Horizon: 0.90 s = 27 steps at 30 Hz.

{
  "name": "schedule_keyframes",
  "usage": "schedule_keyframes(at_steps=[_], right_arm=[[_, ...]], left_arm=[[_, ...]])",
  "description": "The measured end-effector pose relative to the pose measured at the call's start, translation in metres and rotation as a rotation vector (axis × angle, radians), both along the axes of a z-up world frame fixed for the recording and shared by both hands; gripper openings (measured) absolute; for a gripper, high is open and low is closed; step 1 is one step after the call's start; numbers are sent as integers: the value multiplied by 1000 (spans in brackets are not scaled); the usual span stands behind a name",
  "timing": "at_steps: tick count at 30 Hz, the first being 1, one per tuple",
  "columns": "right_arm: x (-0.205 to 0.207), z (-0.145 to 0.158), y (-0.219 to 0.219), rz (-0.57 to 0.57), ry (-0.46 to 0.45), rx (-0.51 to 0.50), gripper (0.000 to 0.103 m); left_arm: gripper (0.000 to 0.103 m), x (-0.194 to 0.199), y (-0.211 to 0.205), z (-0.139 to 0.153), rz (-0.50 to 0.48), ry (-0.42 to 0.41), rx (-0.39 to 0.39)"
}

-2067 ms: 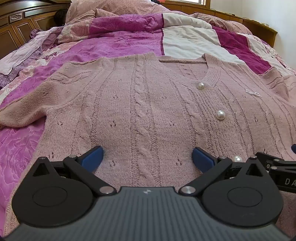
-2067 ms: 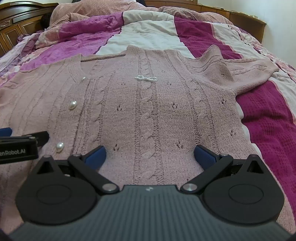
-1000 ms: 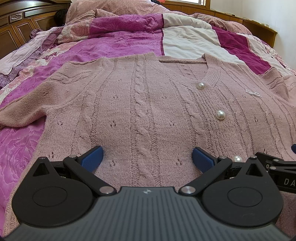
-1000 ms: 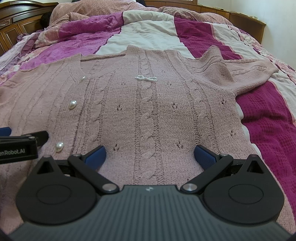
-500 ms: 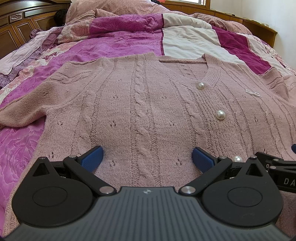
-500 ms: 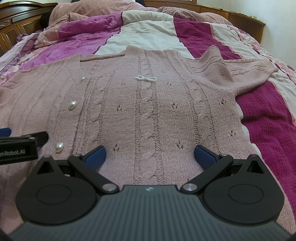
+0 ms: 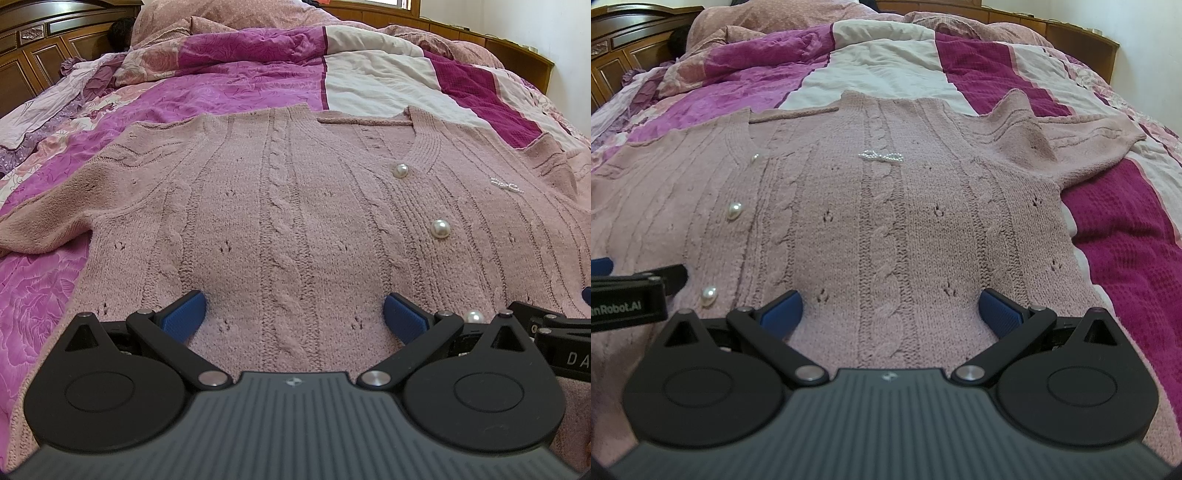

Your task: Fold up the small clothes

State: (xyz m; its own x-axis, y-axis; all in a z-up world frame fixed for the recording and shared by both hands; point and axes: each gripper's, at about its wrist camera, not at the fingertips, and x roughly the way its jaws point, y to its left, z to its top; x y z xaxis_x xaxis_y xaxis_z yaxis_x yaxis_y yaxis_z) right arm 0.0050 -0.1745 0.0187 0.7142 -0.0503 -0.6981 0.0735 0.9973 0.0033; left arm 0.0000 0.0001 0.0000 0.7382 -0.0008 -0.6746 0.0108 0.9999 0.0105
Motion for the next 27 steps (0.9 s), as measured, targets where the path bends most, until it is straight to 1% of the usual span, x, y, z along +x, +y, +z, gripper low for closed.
schedule_keyframes(at_steps=[11,17,20,24,27], right_arm=[[1,0,3,-4,4,-13,103],[2,4,-4,1,14,37,103],[3,11,-11,19,19,85,103],[-1,29,-28,34,-15,211,103],[-3,45,-41,28,-51,257,103]], left_arm=[[103,-1,1,0,4,3,1],[103,6,-2,2,3,29,16],[103,8,2,7,1,59,0],[103,10,6,18,0,89,-26],[103,10,10,33,3,87,-67]])
